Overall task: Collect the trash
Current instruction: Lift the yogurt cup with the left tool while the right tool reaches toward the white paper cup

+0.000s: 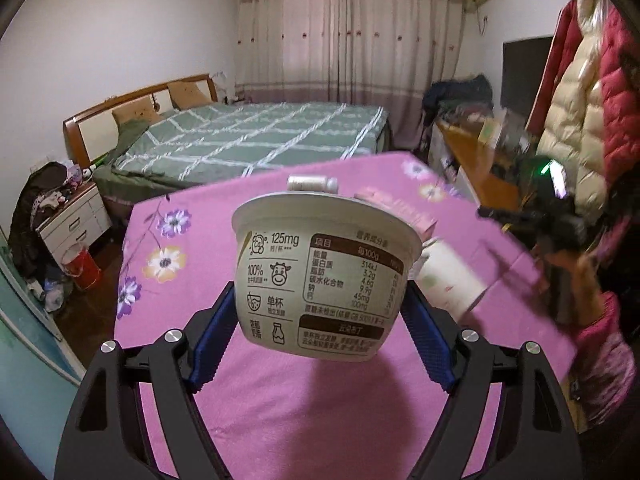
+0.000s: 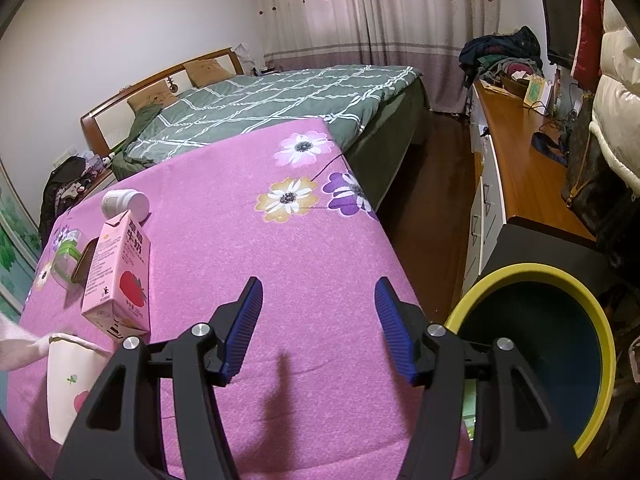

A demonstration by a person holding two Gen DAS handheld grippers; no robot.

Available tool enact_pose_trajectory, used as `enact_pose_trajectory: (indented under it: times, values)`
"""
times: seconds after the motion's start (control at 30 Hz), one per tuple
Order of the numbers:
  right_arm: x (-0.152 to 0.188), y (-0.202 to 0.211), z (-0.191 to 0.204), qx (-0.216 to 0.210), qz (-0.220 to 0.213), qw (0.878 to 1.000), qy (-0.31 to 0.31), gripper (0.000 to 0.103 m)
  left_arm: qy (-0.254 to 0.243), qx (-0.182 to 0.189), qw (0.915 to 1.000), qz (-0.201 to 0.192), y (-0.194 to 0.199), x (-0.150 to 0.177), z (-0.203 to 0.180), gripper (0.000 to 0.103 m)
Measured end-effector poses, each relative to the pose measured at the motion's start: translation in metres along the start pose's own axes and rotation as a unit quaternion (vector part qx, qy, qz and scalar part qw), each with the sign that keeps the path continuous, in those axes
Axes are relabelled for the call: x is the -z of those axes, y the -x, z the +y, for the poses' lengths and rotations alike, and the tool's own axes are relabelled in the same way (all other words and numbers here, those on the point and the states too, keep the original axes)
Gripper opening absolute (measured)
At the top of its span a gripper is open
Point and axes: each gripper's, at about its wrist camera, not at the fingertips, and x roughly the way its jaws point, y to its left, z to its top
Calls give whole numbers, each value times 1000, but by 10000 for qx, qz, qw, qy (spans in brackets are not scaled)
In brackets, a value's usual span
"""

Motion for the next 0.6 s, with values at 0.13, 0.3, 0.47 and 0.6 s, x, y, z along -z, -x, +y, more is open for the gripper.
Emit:
enact_pose_trajectory:
  times: [0.13,0.3,0.47,0.6]
  values:
    - [-1,1,-1,1,-33,10000,12,56,-126,-48,9997,-179,17,-18,-14,79]
    - [-1,1,-1,-24,-20,10000,-13,56,-83,137,9989,-440,28,-42,-26,79]
    - [0,2,-1,-46,-12,10000,3,56,-155,-229,9968,752,-38,-1,-25,79]
    - [0,0,0,-55,8,10000,36,56,4,-300,9925,1187,-51,28,-16,79]
